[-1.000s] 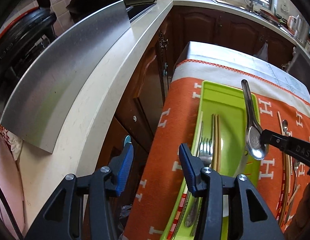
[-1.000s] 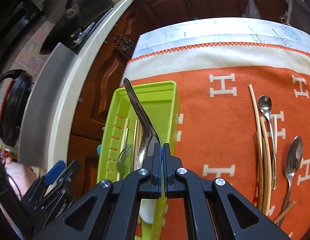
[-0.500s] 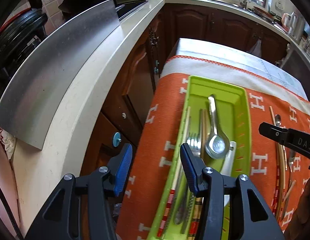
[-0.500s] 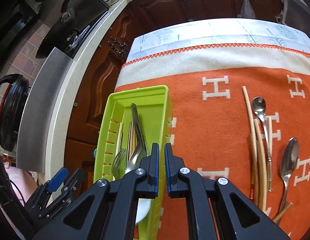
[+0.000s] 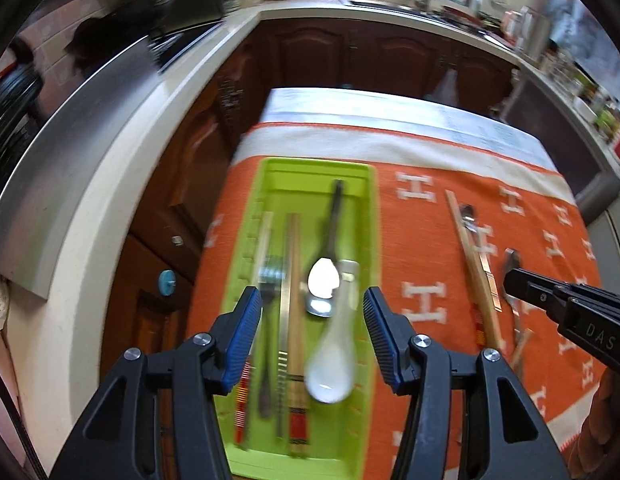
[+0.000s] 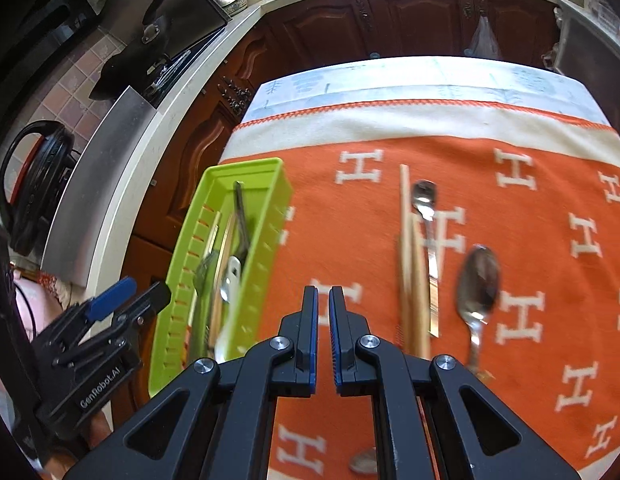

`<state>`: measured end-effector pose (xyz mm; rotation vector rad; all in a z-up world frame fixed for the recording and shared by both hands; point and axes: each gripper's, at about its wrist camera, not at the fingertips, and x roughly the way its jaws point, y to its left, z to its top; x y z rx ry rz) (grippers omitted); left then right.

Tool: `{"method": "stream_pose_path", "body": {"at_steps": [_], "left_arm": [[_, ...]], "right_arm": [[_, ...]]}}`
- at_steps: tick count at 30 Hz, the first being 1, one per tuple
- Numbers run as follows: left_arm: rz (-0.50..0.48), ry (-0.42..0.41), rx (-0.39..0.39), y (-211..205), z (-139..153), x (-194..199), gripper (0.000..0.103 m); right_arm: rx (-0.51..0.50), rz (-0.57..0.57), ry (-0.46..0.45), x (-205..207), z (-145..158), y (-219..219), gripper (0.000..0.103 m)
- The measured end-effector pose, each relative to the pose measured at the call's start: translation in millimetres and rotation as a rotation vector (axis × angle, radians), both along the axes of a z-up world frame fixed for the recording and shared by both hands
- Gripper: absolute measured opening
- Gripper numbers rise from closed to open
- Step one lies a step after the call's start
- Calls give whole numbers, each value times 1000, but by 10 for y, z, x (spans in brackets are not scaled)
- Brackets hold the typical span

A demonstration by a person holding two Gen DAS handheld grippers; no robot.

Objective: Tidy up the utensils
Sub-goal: 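Grasp a plain wooden chopstick with left while right grasps a red-striped chopstick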

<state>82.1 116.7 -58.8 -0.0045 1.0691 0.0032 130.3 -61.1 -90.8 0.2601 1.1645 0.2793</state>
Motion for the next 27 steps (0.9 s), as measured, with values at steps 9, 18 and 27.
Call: {"method": "stream_pose_path", "body": {"at_steps": [9, 18, 27], "left_arm": [[-153, 29, -49, -661, 7, -127, 52], [-246, 107, -200, -1116, -248, -92, 52], [-228, 190, -230, -1325, -704, 54, 41]], "right_arm": [[1, -42, -26, -437, 103, -718, 15], [-25, -45, -32, -686, -42, -1085, 16], [-3, -35, 22, -755, -470, -1129, 16]]}}
